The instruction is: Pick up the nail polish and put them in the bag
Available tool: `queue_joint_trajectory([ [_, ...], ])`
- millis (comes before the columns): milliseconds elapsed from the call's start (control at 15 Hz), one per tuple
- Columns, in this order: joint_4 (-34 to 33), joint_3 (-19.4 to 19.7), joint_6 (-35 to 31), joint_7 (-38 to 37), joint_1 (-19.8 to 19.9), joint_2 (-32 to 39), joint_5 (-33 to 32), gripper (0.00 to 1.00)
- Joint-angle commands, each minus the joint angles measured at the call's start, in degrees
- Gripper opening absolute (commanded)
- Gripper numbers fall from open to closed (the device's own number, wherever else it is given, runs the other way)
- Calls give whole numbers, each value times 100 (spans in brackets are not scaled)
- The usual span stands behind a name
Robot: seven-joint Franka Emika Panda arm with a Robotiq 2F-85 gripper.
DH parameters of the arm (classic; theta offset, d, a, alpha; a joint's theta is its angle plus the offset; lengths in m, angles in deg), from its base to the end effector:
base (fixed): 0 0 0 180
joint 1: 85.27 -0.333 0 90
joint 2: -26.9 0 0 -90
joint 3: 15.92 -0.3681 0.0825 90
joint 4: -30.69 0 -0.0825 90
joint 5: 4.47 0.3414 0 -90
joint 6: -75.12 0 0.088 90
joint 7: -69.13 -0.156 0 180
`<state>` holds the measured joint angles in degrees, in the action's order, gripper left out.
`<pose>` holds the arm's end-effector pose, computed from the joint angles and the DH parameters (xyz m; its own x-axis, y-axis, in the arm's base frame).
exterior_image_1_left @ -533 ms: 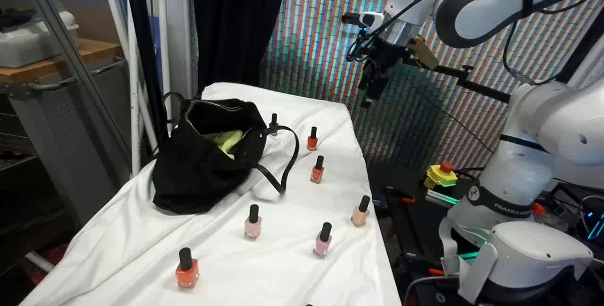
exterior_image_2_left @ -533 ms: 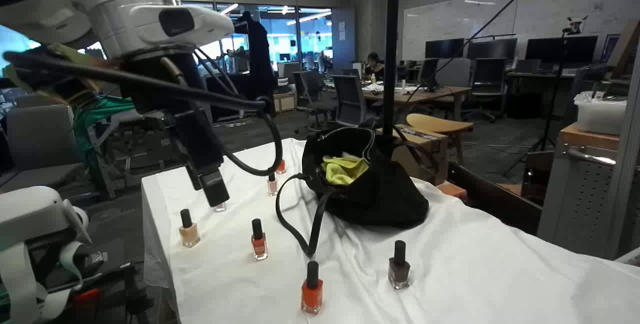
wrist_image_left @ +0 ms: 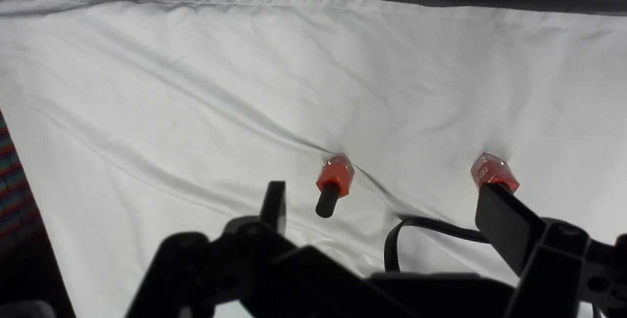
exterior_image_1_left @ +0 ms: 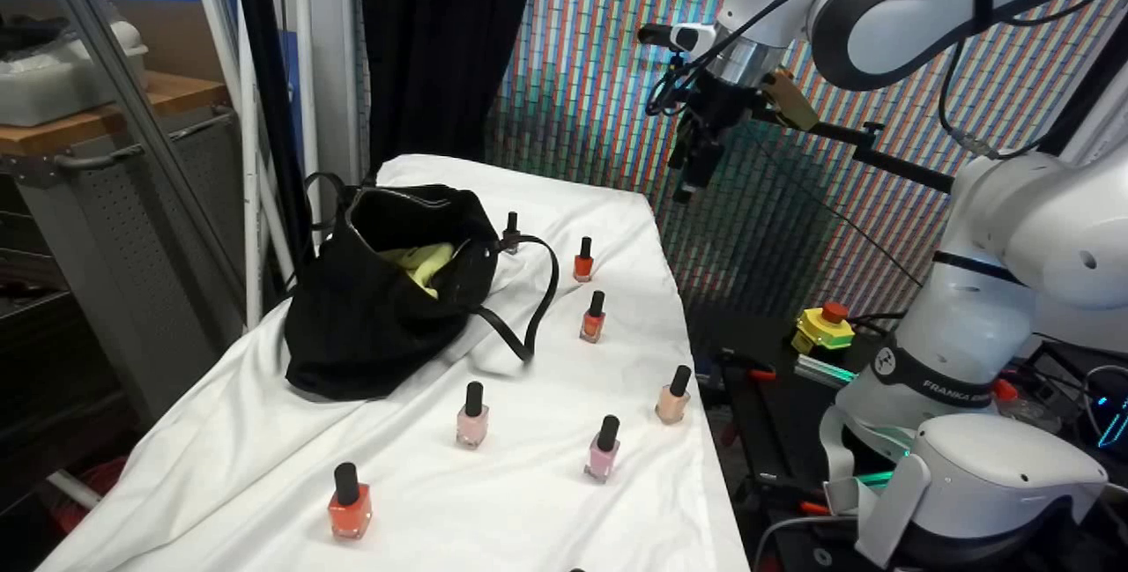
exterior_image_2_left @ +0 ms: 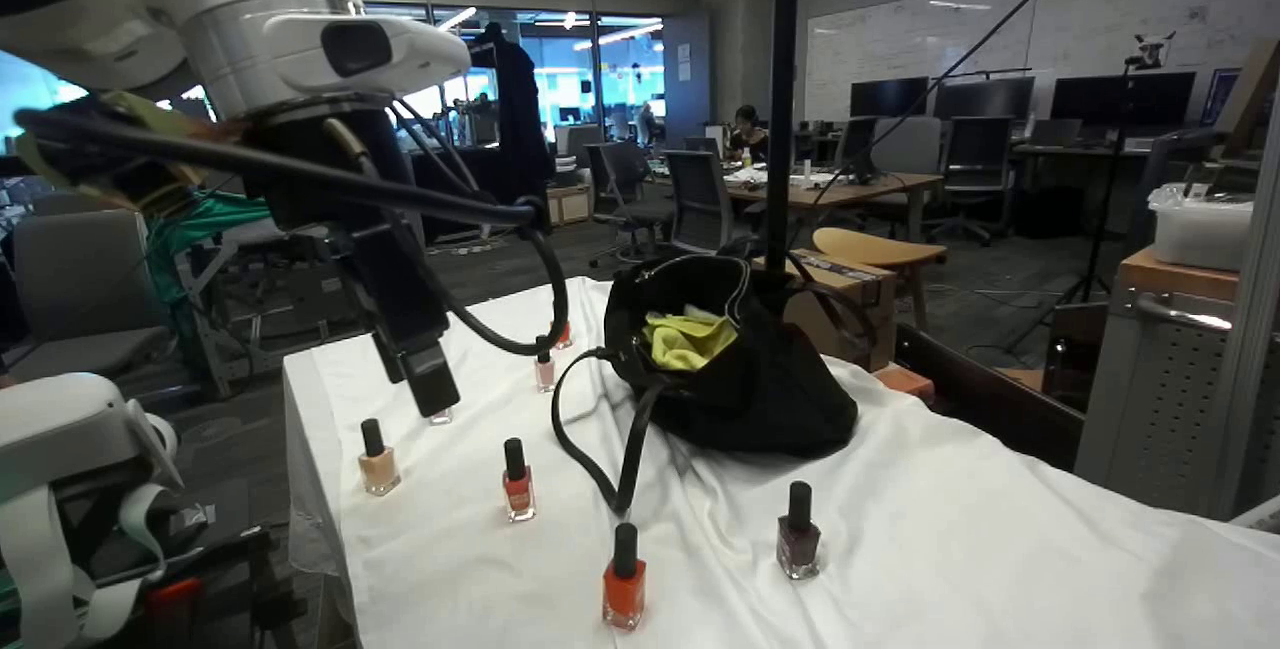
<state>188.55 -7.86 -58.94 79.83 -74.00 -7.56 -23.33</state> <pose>0.2852 -0.1174 0.4264 0.9879 0.0878 0.1280 0.0579 -0.9736 0.2207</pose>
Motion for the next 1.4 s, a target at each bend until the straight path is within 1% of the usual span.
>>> queue_joint_trajectory([
  [0,-307,14,-136,109,-43,393,-30,100],
  [200,-676,95,-343,390,-110,897,-47,100],
  [533,-1329,149,-737,847,-113,1786,-93,100],
  [933,-2223,264,-1012,1574,-148,2896,99,100],
  [1333,-3165,163,-1168,2028,-114,3919,452,100],
])
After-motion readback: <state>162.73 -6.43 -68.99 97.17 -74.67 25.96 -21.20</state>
